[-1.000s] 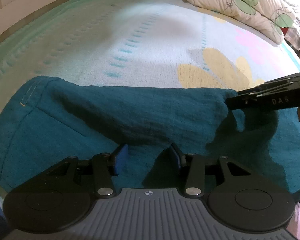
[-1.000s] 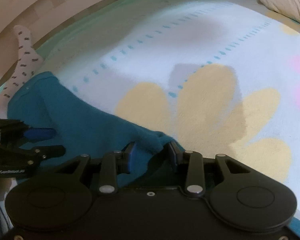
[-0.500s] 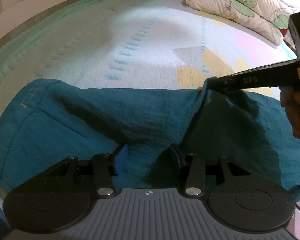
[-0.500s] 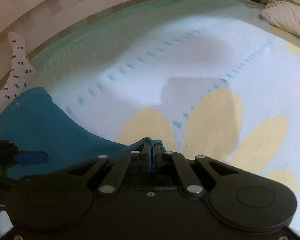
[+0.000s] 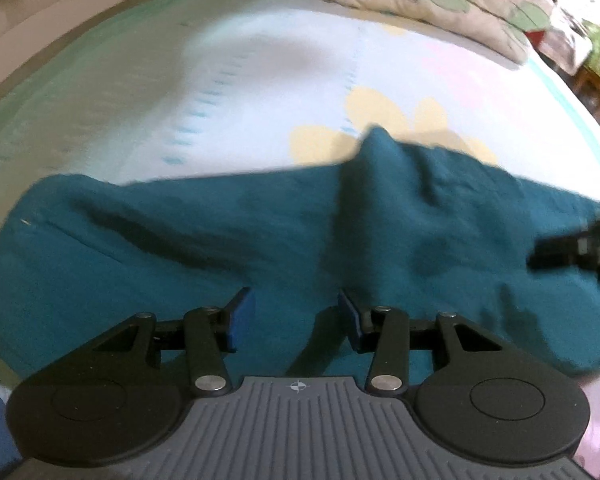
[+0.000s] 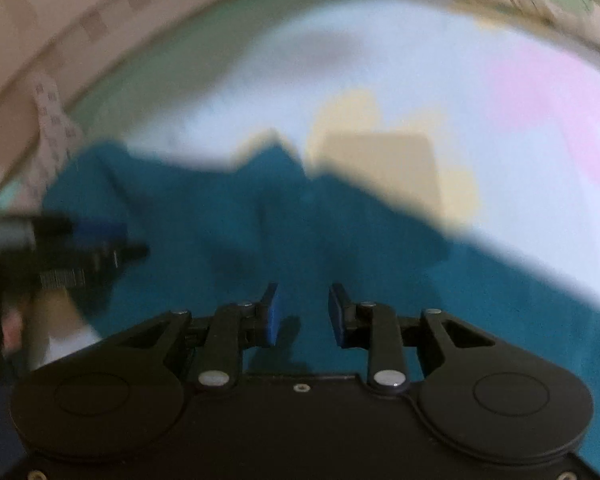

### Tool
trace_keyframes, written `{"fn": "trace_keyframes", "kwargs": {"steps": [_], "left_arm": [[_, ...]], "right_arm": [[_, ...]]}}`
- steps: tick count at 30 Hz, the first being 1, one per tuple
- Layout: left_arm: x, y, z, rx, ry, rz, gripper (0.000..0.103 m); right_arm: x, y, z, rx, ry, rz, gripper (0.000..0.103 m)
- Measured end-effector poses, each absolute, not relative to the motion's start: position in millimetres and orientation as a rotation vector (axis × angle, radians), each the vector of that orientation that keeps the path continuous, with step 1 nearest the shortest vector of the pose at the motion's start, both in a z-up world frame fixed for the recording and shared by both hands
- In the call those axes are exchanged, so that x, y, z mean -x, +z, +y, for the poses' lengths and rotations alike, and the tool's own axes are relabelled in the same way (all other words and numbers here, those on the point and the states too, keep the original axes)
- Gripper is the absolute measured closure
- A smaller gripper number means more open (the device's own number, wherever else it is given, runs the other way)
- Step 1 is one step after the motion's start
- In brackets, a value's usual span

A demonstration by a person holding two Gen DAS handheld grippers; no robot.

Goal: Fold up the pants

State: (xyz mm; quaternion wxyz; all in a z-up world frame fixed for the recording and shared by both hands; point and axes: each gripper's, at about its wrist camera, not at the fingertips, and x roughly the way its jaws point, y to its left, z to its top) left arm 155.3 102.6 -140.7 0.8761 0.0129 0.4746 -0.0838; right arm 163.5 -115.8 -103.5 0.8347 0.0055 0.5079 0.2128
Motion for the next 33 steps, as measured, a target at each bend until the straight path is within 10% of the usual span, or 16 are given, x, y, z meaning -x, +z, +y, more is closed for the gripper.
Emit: {"fn": "trace_keyframes", "kwargs": {"steps": [33], "left_arm": [[-141.1,-147.7,-122.9,-0.181,-0.502,1.028,0.059]], "right_arm": [[-73.9,-83.2,-470.3,-0.334,-0.391,0.989,0.044]]}}
